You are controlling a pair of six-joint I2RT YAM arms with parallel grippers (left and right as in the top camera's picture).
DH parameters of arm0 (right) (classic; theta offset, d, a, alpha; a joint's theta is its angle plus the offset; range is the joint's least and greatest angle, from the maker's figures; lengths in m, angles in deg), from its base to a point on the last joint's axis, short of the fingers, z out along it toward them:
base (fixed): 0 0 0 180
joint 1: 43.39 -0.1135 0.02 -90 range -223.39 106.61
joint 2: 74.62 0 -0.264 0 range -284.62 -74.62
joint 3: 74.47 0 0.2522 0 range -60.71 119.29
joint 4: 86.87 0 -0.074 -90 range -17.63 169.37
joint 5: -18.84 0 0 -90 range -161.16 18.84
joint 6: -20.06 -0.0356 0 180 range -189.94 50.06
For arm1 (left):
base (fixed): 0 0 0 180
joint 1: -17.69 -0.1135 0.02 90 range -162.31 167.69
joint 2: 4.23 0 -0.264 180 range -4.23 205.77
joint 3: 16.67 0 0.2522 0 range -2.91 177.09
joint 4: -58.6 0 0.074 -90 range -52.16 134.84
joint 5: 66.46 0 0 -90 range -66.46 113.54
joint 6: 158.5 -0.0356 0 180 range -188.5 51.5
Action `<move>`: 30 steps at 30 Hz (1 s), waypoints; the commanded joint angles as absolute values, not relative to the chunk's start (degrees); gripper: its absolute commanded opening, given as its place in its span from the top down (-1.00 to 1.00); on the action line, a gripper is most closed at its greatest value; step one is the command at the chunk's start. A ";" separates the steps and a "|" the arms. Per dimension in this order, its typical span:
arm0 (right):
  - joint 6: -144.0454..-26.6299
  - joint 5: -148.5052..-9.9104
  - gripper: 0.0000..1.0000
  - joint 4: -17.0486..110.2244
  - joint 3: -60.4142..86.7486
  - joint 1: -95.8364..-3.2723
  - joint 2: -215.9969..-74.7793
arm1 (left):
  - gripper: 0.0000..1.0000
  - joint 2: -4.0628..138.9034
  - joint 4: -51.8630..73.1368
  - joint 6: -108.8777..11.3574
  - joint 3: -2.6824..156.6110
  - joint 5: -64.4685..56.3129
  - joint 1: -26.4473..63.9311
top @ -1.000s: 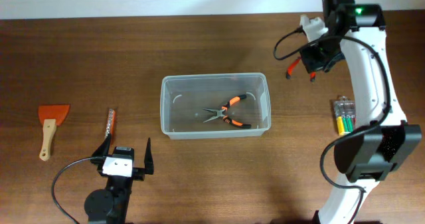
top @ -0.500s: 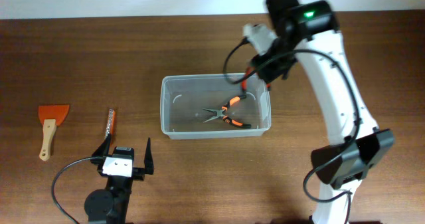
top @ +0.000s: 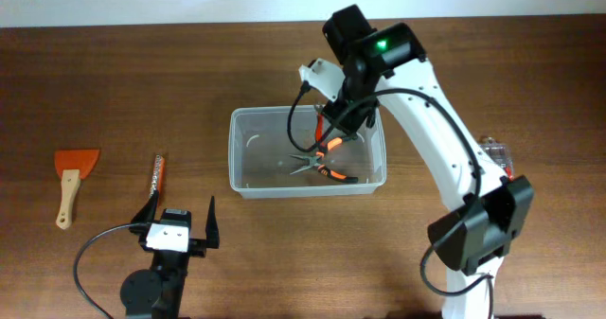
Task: Pack container
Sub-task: 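Lower the small pliers into the container and open the right gripper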
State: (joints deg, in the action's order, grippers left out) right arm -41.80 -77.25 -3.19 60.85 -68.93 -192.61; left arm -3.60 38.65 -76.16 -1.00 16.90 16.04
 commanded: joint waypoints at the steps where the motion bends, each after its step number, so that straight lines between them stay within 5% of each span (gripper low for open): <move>1: -39.70 -76.51 0.91 -1.33 57.13 -69.00 -193.42 | -0.98 -3.89 38.80 -75.83 -1.41 16.51 15.76; 30: -40.36 -78.50 0.88 12.06 39.93 -68.93 -194.29 | -0.99 -3.89 38.80 -75.83 -1.41 16.51 15.76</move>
State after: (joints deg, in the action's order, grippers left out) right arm -39.98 -77.32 11.50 41.16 -68.93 -193.94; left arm -3.58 38.65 -76.16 -1.00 16.90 16.04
